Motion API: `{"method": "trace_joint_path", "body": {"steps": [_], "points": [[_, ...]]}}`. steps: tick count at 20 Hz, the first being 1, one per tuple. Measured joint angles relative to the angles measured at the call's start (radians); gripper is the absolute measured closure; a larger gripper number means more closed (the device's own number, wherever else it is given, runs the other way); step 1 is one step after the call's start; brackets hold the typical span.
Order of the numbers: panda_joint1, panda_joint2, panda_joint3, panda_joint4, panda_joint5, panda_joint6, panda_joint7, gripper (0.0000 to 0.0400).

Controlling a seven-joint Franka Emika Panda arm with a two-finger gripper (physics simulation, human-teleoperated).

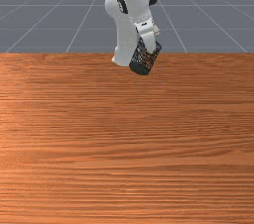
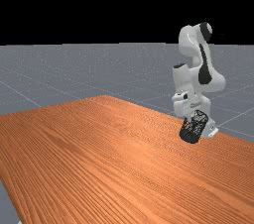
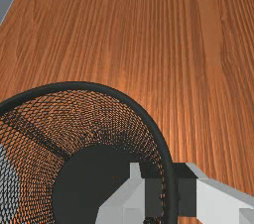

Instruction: Rotate the holder till the hole upward

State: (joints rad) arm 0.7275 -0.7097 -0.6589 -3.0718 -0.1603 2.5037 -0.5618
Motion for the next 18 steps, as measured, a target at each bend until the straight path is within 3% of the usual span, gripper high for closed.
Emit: {"method": "trace_joint_path", "body": {"steps": [2,3,4,5,6,7,8,10,11,13,14,15,16,18], "points": [[-0.121,-0.259,0.100,0.000,0.043,-0.064,0.127,0.0361],[-0.057,-0.405,0.075,0.000,0.047,-0.070,0.201,0.0359],[-0.100,-0.467,-0.041,0.000,0.053,-0.117,0.151,0.0365],[-0.085,-0.461,-0.042,0.000,-0.002,-0.019,0.178,0.0366],[-0.068,-0.427,-0.053,0.000,-0.016,0.059,0.183,0.0363],[-0.038,-0.401,-0.115,0.000,-0.023,0.142,0.149,0.0367],[-0.067,-0.189,0.101,0.043,-0.058,0.071,0.335,0.0364],[-0.045,-0.069,0.040,0.035,-0.076,0.246,0.301,0.0331],[-0.006,-0.003,-0.010,0.041,-0.066,0.311,0.279,0.0364],[0.051,0.095,-0.087,0.015,-0.077,0.489,0.245,0.0365],[0.104,0.134,-0.141,0.023,-0.062,0.521,0.227,0.0227],[0.181,0.164,-0.242,0.006,-0.083,0.623,0.155,0.0137],[0.235,0.191,-0.299,0.007,-0.078,0.660,0.139,0.0083],[0.357,0.232,-0.427,0.009,-0.072,0.723,0.106,0.0031]]}}
